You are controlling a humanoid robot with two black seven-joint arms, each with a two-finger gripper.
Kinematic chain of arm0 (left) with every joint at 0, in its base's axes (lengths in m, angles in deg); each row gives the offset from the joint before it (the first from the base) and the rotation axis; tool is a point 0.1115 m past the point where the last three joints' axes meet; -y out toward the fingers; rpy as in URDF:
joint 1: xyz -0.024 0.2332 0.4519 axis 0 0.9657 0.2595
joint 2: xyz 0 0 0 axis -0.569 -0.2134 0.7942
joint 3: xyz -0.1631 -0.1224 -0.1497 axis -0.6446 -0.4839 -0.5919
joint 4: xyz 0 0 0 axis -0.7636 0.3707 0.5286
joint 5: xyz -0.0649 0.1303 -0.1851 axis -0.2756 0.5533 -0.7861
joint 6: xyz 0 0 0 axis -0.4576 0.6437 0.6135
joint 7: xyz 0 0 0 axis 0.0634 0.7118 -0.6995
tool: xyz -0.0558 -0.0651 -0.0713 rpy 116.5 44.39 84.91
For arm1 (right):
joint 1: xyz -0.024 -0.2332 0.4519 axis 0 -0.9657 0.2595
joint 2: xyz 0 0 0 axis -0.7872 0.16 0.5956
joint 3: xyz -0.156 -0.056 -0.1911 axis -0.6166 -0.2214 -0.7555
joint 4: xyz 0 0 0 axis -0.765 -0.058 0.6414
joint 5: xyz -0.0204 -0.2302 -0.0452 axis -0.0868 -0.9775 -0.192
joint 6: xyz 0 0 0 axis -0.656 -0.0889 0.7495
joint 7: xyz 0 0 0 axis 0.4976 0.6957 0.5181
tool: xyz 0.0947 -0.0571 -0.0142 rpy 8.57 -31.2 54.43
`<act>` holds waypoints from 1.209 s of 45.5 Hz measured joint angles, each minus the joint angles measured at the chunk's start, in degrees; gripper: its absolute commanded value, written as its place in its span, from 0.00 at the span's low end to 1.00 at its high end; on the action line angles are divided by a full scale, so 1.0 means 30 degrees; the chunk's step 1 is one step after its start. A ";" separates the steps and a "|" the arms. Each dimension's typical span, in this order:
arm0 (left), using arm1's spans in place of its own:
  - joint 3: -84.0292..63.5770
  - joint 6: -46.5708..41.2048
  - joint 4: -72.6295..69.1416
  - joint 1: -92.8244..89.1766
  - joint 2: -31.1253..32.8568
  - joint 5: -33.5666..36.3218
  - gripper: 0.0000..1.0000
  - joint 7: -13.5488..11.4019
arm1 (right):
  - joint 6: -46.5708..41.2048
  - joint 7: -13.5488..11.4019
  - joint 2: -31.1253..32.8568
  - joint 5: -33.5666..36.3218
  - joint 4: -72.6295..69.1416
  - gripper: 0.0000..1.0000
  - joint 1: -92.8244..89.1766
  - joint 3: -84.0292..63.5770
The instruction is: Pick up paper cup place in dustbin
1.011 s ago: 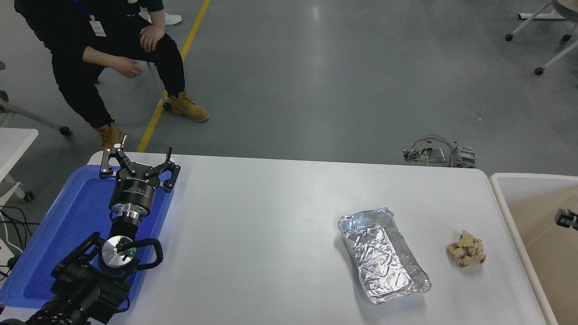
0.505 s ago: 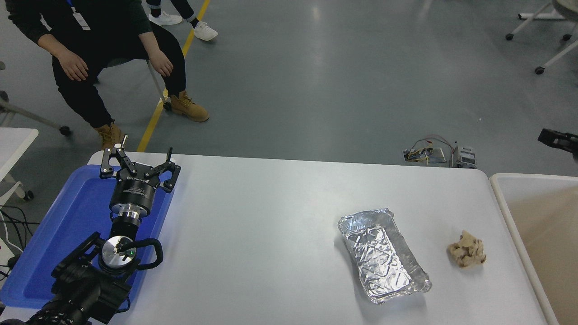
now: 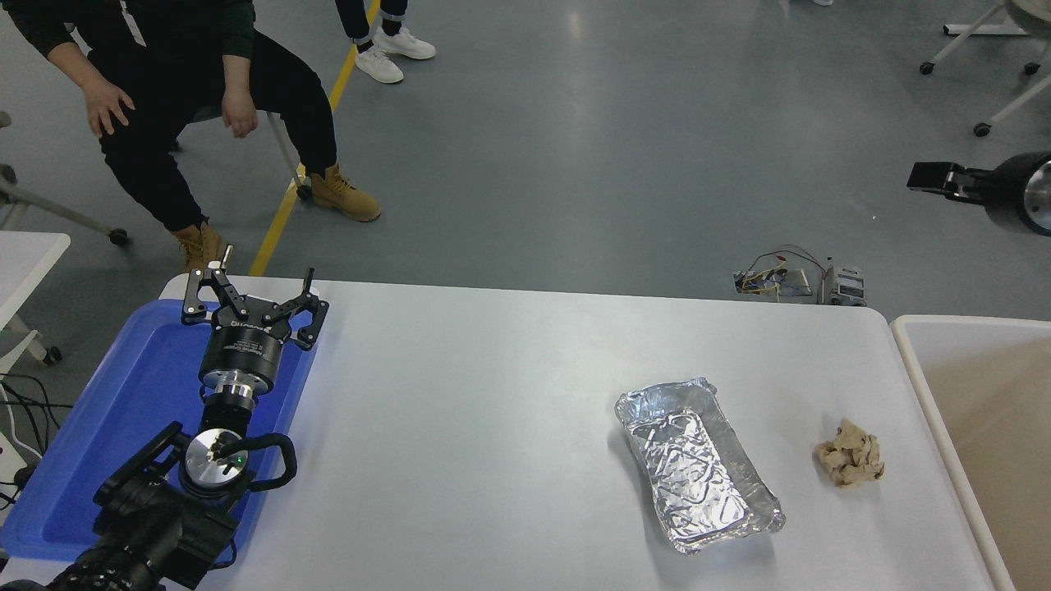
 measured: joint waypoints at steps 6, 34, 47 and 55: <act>0.0000 0.0000 0.0000 0.0000 -0.0002 -0.0002 1.00 0.0000 | -0.1948 -0.0007 0.0079 0.0005 -0.2110 1.00 0.2125 -0.0336; -0.0001 0.0000 0.0000 0.0000 -0.0015 -0.0003 1.00 -0.0010 | -0.7887 -0.0923 -0.0788 -0.1680 -0.6823 1.00 0.6358 -0.0884; -0.0007 0.0000 0.0000 0.0001 -0.0015 -0.0003 1.00 -0.0010 | -0.8233 -0.1199 -0.1753 -0.2765 -0.7464 1.00 0.6469 -0.1108; -0.0008 0.0000 0.0000 0.0001 -0.0015 -0.0003 1.00 -0.0010 | -0.8301 -0.1262 -0.2193 -0.2978 -0.7553 1.00 0.6238 -0.1208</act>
